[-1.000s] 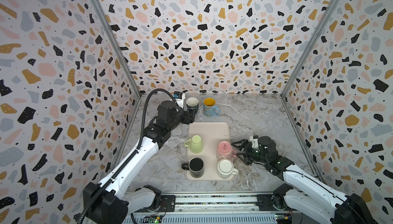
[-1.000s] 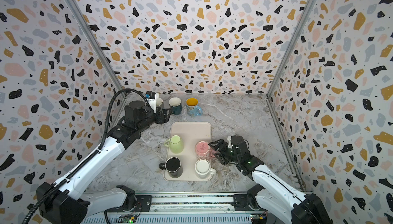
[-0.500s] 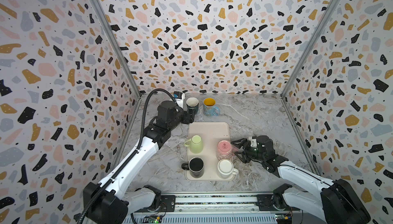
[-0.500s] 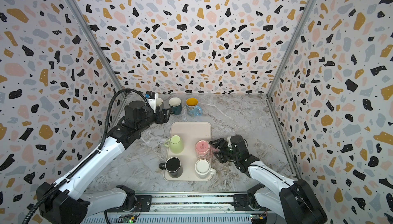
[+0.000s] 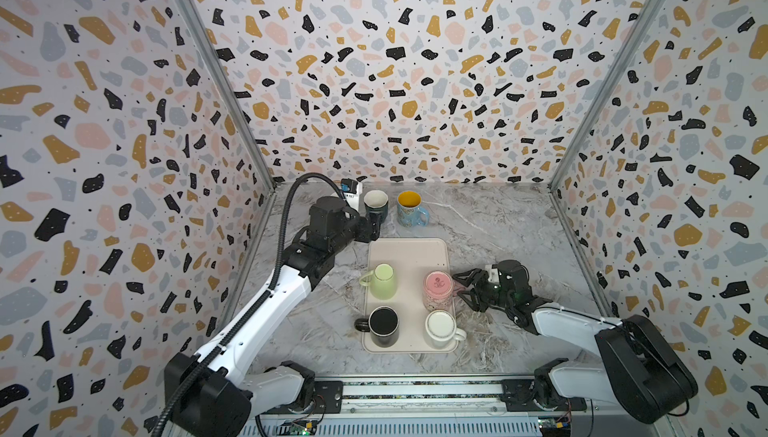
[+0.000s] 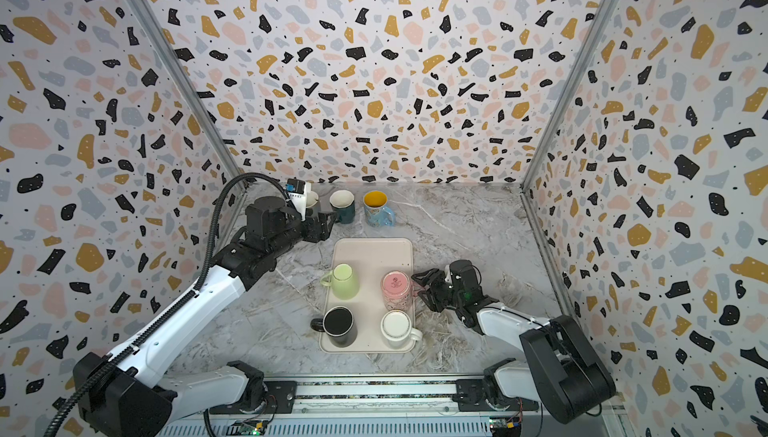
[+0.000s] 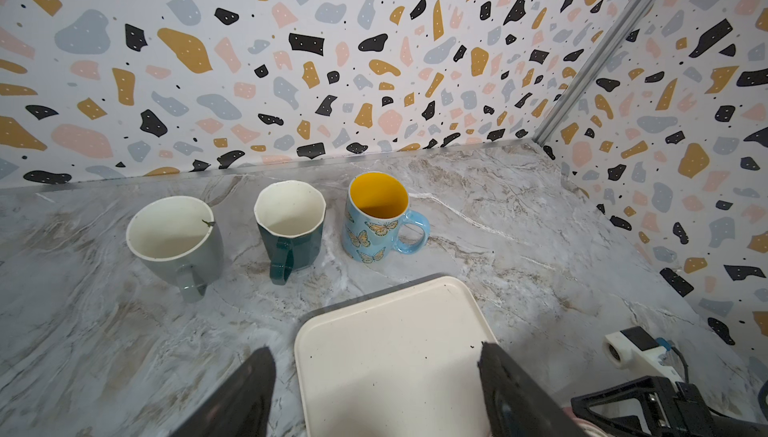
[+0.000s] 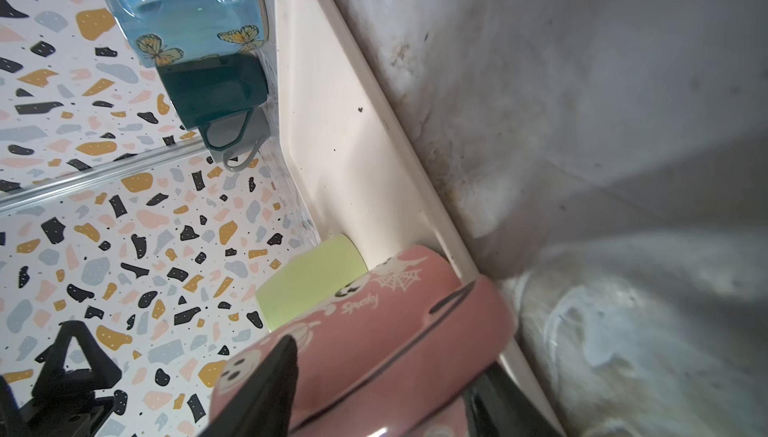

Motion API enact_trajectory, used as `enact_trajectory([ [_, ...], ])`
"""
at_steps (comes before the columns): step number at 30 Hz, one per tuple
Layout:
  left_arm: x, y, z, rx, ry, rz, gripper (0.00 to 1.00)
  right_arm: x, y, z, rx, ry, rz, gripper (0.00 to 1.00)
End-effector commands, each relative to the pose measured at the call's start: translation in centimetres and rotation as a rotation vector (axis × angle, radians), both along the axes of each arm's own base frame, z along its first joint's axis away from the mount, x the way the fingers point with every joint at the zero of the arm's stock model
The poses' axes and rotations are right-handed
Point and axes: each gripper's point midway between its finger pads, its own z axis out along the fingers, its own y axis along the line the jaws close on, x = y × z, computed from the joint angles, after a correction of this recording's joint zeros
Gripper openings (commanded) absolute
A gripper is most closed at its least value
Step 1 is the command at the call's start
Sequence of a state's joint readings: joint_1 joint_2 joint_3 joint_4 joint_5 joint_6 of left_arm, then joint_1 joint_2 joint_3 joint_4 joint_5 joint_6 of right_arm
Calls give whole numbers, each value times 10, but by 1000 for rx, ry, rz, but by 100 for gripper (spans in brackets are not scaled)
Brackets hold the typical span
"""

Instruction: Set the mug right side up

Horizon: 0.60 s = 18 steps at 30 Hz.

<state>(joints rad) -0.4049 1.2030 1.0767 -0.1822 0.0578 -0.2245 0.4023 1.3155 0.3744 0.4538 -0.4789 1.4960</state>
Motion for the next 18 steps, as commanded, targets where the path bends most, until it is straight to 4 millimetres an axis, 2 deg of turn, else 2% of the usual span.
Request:
enact_trajectory([
  [1, 3, 4, 5, 11, -18, 16, 78, 23, 8, 29, 37, -111, 14, 59],
  [5, 2, 7, 5, 20, -21, 24, 78, 30, 11, 29, 44, -118, 18, 53],
  [15, 3, 10, 6, 35, -22, 35, 78, 41, 21, 23, 78, -108, 55, 49],
  [18, 3, 10, 5, 39, -19, 36, 78, 45, 23, 22, 78, -113, 57, 45],
])
